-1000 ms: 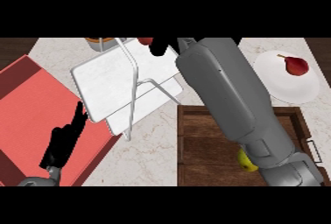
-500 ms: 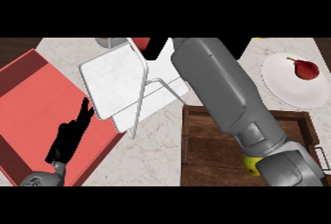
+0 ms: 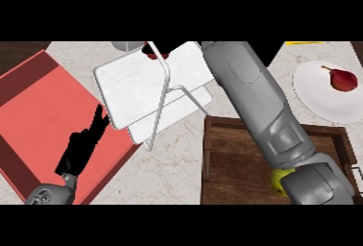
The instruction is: Pick the bell pepper from the tray and place it in the tiered shelf
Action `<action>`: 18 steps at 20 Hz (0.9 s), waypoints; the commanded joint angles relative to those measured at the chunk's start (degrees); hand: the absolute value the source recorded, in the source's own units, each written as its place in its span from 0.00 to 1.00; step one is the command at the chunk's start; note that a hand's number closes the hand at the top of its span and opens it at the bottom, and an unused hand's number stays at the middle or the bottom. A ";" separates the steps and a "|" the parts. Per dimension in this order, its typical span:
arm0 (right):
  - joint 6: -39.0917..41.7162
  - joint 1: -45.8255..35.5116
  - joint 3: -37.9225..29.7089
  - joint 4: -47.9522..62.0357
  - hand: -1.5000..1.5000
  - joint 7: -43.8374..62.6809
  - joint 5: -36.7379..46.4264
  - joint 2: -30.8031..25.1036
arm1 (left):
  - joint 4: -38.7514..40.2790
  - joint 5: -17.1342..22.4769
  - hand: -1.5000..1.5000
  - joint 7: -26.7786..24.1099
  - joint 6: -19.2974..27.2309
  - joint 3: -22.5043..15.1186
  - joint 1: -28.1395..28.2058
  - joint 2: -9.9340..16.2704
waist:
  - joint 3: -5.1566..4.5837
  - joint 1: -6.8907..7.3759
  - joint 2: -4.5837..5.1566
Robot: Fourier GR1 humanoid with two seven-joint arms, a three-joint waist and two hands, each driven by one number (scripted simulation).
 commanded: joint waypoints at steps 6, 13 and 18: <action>-19.78 -2.76 -5.64 0.85 0.00 -8.69 -5.28 0.01 | 0.39 0.35 0.50 -1.70 0.09 0.50 2.64 -0.59 | -0.45 -4.35 -0.82; -23.92 2.88 -8.78 -0.61 0.00 -7.06 -4.91 -7.90 | -2.56 0.89 0.50 -0.87 1.47 1.88 6.58 -0.56 | -0.39 -7.06 -1.65; -10.60 9.79 -10.51 -4.31 0.00 -7.99 -8.08 -17.63 | -0.79 1.05 0.50 1.18 1.36 2.32 2.63 -1.60 | -0.36 -8.36 -1.64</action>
